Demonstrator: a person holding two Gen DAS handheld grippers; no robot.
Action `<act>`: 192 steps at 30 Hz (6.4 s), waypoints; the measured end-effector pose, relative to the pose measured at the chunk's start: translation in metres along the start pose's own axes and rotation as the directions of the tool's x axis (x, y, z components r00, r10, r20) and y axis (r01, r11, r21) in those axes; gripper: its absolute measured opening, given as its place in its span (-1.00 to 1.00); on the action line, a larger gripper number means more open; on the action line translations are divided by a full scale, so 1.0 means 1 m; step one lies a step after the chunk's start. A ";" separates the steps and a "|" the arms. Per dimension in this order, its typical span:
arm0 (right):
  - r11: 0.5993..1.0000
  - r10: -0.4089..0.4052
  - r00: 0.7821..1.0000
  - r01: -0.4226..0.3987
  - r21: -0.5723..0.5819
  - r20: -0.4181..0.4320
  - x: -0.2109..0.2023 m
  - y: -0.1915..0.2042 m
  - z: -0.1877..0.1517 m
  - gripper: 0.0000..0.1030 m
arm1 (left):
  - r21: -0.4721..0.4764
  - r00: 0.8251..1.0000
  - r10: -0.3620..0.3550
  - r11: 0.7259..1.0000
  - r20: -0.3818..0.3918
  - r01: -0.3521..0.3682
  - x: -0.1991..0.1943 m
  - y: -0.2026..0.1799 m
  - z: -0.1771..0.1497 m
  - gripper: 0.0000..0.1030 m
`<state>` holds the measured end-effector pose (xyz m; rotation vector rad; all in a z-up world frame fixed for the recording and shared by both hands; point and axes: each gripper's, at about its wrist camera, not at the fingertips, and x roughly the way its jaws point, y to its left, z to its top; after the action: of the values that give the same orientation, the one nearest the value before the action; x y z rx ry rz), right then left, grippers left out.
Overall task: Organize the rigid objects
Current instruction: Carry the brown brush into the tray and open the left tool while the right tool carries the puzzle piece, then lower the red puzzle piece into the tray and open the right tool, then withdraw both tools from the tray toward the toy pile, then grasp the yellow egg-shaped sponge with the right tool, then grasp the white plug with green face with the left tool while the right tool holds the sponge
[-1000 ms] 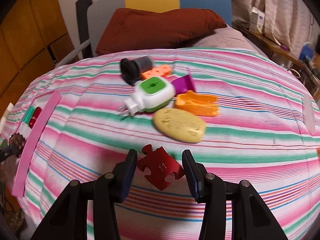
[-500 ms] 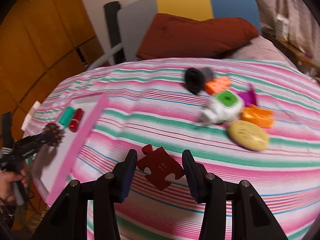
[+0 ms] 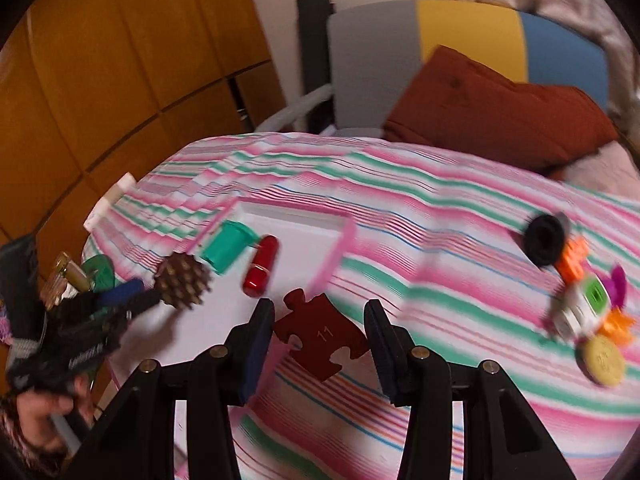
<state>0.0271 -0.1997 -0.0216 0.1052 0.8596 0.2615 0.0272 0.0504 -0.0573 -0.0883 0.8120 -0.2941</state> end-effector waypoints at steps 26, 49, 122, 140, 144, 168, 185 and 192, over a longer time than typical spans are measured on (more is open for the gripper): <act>0.988 -0.137 0.989 0.133 -0.074 -0.054 0.094 0.026 0.052 0.02 | 0.013 0.994 -0.103 0.995 -0.032 0.104 -0.022 -0.011 -0.024 -0.14; 0.971 -0.218 0.972 0.225 0.079 -0.087 -0.016 -0.079 -0.046 0.41 | 0.167 0.973 -0.219 0.959 -0.080 0.229 -0.023 -0.086 -0.038 -0.14; 0.844 -0.271 0.910 0.382 0.378 -0.315 -0.056 -0.263 -0.091 -0.12 | 0.475 0.947 -0.250 0.821 -0.200 0.317 0.073 -0.319 0.001 -0.13; 0.824 -0.253 0.913 0.377 0.424 -0.321 -0.058 -0.274 -0.093 -0.12 | 0.603 0.949 -0.170 0.739 -0.265 0.300 0.163 -0.397 0.016 0.03; 0.828 -0.268 0.908 0.388 0.404 -0.323 -0.054 -0.273 -0.091 -0.12 | 0.600 0.949 -0.181 0.740 -0.256 0.303 0.168 -0.401 0.012 0.05; 0.831 -0.304 0.902 0.408 0.377 -0.306 -0.056 -0.262 -0.095 -0.12 | 0.509 0.950 -0.220 0.805 -0.220 0.304 0.125 -0.346 -0.003 -0.33; 0.833 -0.310 0.897 0.416 0.364 -0.316 -0.052 -0.263 -0.094 -0.11 | 0.536 0.958 -0.132 0.805 -0.253 0.252 0.166 -0.379 0.006 0.03; 0.834 -0.316 0.895 0.420 0.358 -0.313 -0.051 -0.262 -0.094 -0.11 | 0.551 0.957 -0.175 0.787 -0.233 0.278 0.161 -0.368 0.001 0.02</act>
<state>-0.0274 -0.4666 -0.0964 0.3077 1.1518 -0.2912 0.0497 -0.3481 -0.1002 0.4266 0.8508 -0.7811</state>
